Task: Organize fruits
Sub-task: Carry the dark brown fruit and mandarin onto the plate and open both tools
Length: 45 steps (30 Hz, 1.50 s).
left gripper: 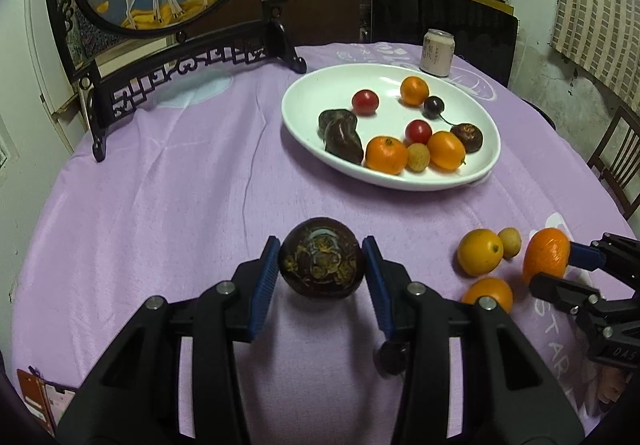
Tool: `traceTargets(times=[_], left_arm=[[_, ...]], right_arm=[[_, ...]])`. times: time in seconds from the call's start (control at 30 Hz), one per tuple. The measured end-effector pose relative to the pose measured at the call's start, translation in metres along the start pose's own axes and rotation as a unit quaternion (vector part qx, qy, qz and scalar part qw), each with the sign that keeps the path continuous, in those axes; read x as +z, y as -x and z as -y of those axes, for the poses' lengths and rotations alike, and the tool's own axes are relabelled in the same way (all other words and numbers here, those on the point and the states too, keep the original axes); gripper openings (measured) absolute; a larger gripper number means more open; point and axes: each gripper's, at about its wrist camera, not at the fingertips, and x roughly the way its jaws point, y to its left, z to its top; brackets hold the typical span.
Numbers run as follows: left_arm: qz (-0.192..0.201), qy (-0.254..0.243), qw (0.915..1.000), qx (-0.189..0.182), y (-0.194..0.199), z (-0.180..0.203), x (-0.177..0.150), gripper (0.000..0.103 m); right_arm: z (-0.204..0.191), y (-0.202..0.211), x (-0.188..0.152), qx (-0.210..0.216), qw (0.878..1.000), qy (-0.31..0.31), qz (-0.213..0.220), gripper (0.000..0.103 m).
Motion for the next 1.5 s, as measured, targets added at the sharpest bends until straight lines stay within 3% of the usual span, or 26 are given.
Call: traceTargets(times=[0.5,0.77,0.9,1.07,1.17,1.23,1.5], left_arm=[[0.016,-0.042,0.9989,-0.013,-0.017,0.038,0.058,0.043],[0.007,-0.041,0.9988,-0.026,-0.056,0.051,0.090,0.043],[-0.006,-0.034,0.9989,-0.031,-0.081,0.052,0.100,0.043],[-0.010,-0.022,0.9989,-0.040,-0.101,0.049,0.106,0.044],[-0.002,-0.021,0.9990,-0.039,-0.102,0.048,0.107,0.054],[-0.001,-0.019,0.9990,-0.041,-0.101,0.047,0.107,0.055],[0.006,-0.008,0.9994,-0.034,-0.084,0.037,0.104,0.057]], right_arm=[[0.043,0.010,0.045,-0.021,0.998,-0.047,0.027,0.046],[0.064,-0.027,0.098,-0.042,0.997,-0.065,0.030,0.046],[0.072,-0.059,0.117,-0.041,0.996,-0.075,0.011,0.046],[0.076,-0.085,0.127,-0.041,0.996,-0.079,0.004,0.046],[0.076,-0.090,0.127,-0.038,0.997,-0.072,0.004,0.049],[0.078,-0.087,0.128,-0.039,0.996,-0.074,0.015,0.053],[0.083,-0.063,0.123,-0.039,0.995,-0.088,0.035,0.053]])
